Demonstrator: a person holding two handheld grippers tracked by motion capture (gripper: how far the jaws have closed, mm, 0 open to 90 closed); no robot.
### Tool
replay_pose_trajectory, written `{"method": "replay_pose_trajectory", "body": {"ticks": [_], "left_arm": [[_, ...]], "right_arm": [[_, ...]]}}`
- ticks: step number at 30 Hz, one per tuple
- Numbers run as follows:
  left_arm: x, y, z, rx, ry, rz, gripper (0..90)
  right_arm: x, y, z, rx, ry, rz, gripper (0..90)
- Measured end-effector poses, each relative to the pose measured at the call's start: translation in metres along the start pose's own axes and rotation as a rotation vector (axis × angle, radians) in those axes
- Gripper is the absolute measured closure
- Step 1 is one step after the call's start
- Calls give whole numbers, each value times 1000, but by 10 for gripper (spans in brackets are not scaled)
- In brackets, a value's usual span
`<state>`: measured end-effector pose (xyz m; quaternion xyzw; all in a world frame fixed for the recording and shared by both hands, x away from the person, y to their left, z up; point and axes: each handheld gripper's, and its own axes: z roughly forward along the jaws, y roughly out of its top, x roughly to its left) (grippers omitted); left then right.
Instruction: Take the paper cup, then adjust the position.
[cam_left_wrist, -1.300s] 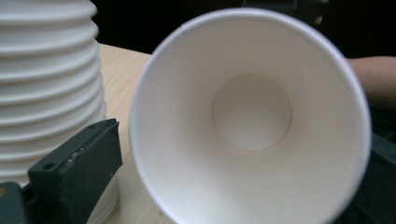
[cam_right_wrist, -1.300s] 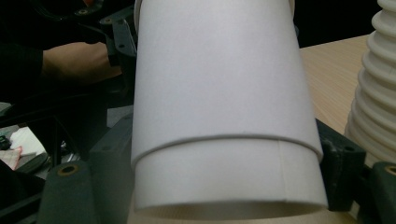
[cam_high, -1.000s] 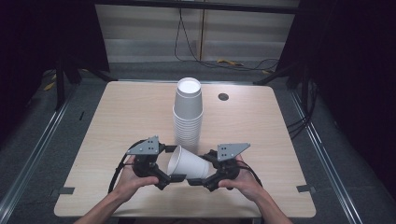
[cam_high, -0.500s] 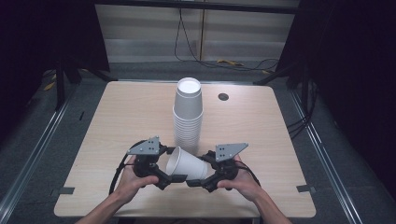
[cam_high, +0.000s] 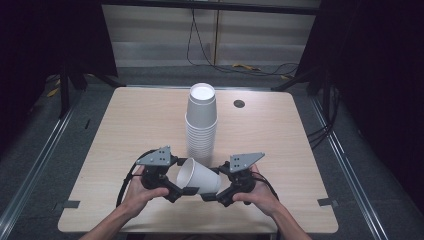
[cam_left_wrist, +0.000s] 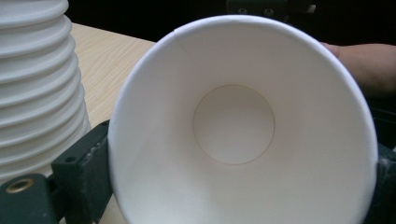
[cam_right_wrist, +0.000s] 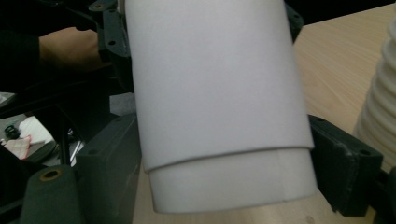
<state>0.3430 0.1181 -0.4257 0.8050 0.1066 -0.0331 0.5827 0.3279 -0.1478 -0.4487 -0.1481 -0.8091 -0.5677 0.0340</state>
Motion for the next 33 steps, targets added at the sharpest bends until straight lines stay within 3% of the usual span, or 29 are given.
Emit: {"method": "replay_pose_trajectory", "body": {"ticks": [12, 21, 26, 33], "left_arm": [[8, 0, -12, -7, 56, -21, 75], [9, 1, -20, 25, 94, -15, 75], [11, 3, -29, 40, 141, -13, 75], [17, 3, -40, 67, 183, -15, 75]], "right_arm": [[-4, 1, -10, -4, -64, 14, 136], [1, -8, -33, -45, -169, 28, 138], [-2, -14, -45, -78, -234, 48, 137], [-5, -15, -52, -102, -280, 54, 139]]}}
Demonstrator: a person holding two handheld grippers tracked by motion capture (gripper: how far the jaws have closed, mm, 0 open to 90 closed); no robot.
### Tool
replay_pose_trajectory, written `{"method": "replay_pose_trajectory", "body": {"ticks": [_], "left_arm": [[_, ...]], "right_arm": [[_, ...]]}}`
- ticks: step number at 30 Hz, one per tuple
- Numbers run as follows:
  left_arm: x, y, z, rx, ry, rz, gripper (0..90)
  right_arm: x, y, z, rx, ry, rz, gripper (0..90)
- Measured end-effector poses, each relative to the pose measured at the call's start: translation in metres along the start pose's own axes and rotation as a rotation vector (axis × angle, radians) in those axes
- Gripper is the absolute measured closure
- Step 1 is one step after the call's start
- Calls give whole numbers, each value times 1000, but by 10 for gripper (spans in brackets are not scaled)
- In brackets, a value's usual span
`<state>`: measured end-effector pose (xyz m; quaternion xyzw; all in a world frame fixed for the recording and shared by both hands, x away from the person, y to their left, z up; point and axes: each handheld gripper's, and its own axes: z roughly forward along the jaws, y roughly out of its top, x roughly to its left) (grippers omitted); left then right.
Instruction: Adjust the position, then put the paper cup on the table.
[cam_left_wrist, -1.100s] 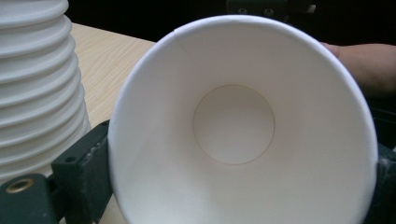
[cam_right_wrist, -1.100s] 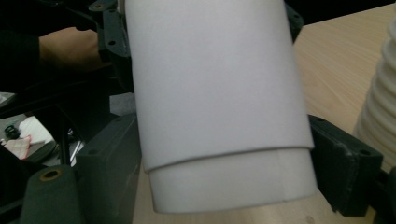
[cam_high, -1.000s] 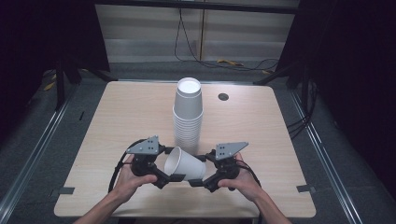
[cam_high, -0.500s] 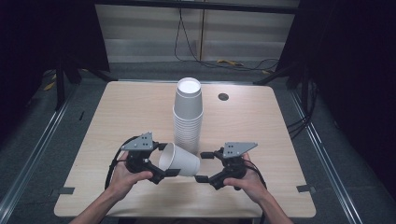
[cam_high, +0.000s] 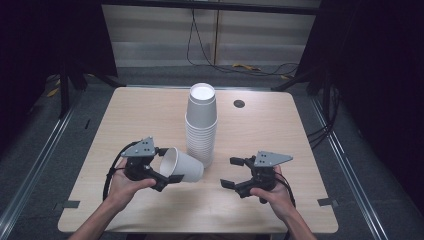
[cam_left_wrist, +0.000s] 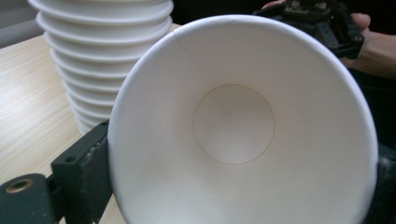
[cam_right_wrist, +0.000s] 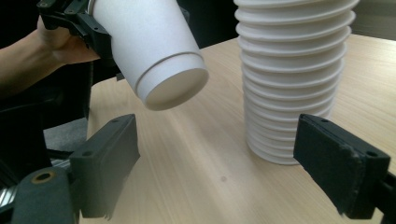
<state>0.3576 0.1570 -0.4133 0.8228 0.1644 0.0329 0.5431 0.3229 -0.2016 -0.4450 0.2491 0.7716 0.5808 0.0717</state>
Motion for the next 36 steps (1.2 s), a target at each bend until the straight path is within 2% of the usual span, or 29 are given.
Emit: {"method": "replay_pose_trajectory", "body": {"ticks": [1, 3, 8, 11, 15, 17, 22, 25, 29, 33, 36], "left_arm": [[1, 0, -1, 3, 5, 0, 75], [3, 4, -5, 13, 41, 5, 74], [11, 5, -16, 25, 78, 16, 73], [17, 5, -22, 30, 95, -3, 73], [25, 4, -28, 46, 124, -28, 73], [30, 3, -30, 54, 139, -38, 73], [42, 1, -31, 71, 175, -57, 73], [49, 0, -29, 91, 222, -86, 71], [57, -3, -29, 106, 249, -106, 70], [62, -6, -29, 132, 312, -133, 66], [65, -9, -31, 142, 324, -139, 65]], "right_arm": [[0, 0, -1, -1, -8, 4, 139], [-2, -1, -1, -4, -20, 5, 139], [-7, -2, -4, -15, -73, 22, 137], [-7, -4, -3, -18, -117, 35, 137], [-4, -5, -3, -24, -120, 31, 135], [-3, -5, -3, -25, -129, 12, 135], [-6, -7, -4, -32, -152, 21, 135], [-9, -10, -6, -22, -206, 5, 137], [-12, -12, -9, -40, -240, 6, 138], [-13, -12, -12, -58, -271, 8, 139], [-14, -13, -12, -58, -283, 9, 139]]}}
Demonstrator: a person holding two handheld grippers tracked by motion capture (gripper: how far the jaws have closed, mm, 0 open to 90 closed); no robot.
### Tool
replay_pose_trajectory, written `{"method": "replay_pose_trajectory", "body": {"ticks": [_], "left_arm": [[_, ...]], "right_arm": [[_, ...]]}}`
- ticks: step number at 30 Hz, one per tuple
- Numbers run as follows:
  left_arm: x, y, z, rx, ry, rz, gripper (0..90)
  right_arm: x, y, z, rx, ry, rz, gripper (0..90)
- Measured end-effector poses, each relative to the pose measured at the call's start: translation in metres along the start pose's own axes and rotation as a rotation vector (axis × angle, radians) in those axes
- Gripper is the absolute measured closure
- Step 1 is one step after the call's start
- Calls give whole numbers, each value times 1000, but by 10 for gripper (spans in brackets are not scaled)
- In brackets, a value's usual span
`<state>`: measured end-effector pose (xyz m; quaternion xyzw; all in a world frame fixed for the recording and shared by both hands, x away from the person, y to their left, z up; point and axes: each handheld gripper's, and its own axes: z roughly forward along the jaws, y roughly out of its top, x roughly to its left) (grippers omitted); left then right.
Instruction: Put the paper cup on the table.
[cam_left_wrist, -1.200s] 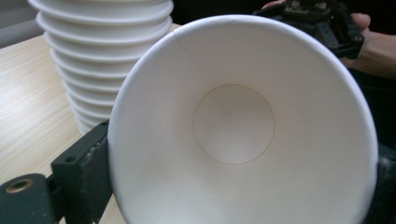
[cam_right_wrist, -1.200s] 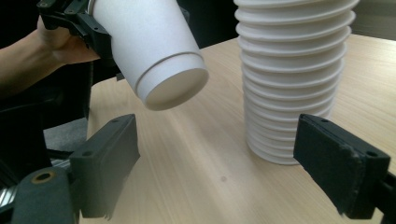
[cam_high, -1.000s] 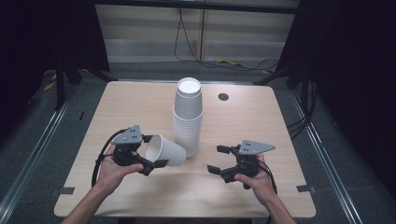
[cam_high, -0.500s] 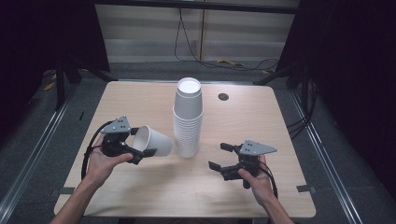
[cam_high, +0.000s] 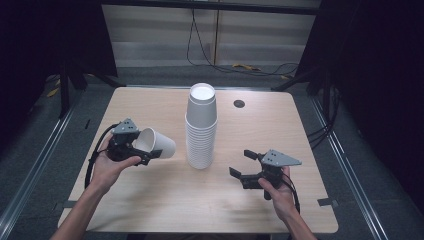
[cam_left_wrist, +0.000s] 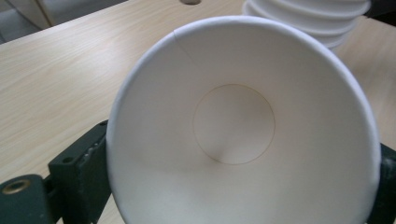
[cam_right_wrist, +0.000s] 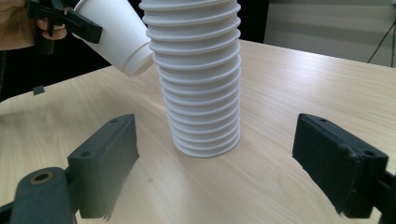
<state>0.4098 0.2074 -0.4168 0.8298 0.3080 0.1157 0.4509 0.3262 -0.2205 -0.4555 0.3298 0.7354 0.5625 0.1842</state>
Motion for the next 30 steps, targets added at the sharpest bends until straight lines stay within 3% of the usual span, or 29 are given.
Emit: {"method": "replay_pose_trajectory", "body": {"ticks": [10, 14, 20, 21, 24, 27, 30], "left_arm": [[8, -1, 4, 76, 35, -7, 65], [12, 2, 9, 151, 34, -8, 65], [16, 6, 16, 206, 33, -11, 65], [19, 7, 20, 240, 42, -6, 65], [22, 6, 25, 257, 76, -15, 65], [24, 7, 30, 277, 82, -29, 65], [26, 9, 33, 316, 99, -1, 65]], "right_arm": [[-1, 0, -2, -8, -20, 3, 141], [-1, 2, -3, -18, -25, -8, 142], [1, 1, -2, -8, -15, -8, 143], [1, 1, -2, -8, -16, -11, 143], [3, 1, -1, -9, -20, -26, 143], [3, 1, 0, -4, -9, -19, 144], [4, 1, 1, -1, -1, -14, 145]]}}
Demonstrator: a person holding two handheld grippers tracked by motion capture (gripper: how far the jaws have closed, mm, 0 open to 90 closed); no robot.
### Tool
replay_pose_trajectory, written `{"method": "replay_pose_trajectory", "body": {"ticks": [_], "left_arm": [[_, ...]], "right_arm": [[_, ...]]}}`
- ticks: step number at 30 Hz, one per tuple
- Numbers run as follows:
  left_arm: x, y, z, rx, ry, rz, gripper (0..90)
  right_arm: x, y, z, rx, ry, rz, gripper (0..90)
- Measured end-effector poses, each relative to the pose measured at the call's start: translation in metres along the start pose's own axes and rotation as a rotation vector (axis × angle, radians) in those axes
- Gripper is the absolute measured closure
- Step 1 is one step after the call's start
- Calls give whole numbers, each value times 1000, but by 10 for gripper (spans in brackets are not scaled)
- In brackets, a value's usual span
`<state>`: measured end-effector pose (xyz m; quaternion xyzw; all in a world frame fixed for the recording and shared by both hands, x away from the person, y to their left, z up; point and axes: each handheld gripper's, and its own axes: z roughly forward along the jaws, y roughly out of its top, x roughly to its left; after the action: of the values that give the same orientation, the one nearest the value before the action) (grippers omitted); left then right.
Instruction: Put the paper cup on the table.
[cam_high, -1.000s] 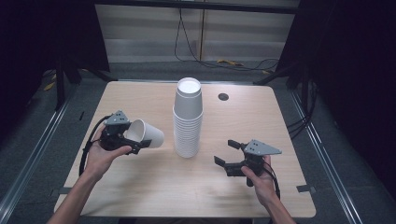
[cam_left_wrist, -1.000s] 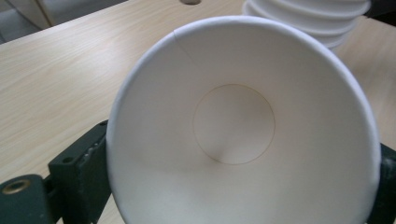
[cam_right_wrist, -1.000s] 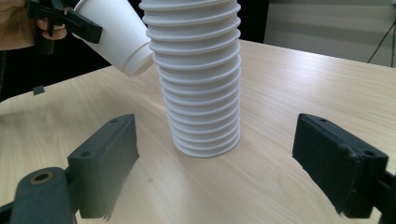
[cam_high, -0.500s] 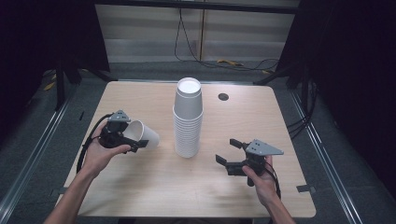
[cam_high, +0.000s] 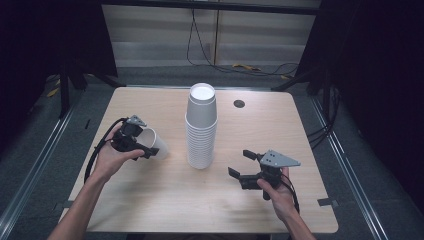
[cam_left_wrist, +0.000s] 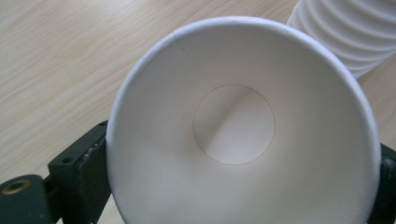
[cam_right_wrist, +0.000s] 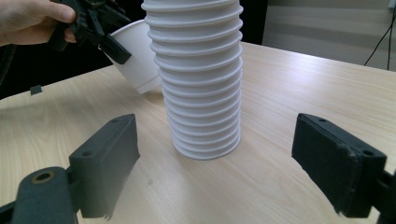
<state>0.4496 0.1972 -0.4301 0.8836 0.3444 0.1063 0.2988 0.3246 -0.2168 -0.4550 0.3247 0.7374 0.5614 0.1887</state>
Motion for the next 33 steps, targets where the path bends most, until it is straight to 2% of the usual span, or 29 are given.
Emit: {"method": "replay_pose_trajectory", "body": {"ticks": [2, 8, 11, 14, 16, 20, 24, 33], "left_arm": [[1, 2, 2, 8, 22, 9, 64], [-3, 4, 12, 59, 52, 59, 62], [-4, 5, 14, 46, 52, 56, 57], [-4, 4, 16, 25, 52, 72, 52], [-4, 2, 18, 20, 67, 80, 47], [-2, -1, 22, 22, 56, 71, 56], [-2, -4, 25, 21, 44, 62, 163], [3, -9, 29, 17, 18, 31, 158]], "right_arm": [[0, 0, 0, 0, 3, 3, 145], [-3, 0, -1, -5, 0, 15, 148], [-3, 0, -1, -8, -3, 17, 148], [-3, 0, -1, -6, 0, 16, 148], [-2, 1, -1, -7, 1, 13, 148], [-3, 1, -2, -7, -7, 12, 145], [-3, 0, 0, -4, -9, 8, 146], [-3, 0, -1, -9, -15, 3, 144]]}}
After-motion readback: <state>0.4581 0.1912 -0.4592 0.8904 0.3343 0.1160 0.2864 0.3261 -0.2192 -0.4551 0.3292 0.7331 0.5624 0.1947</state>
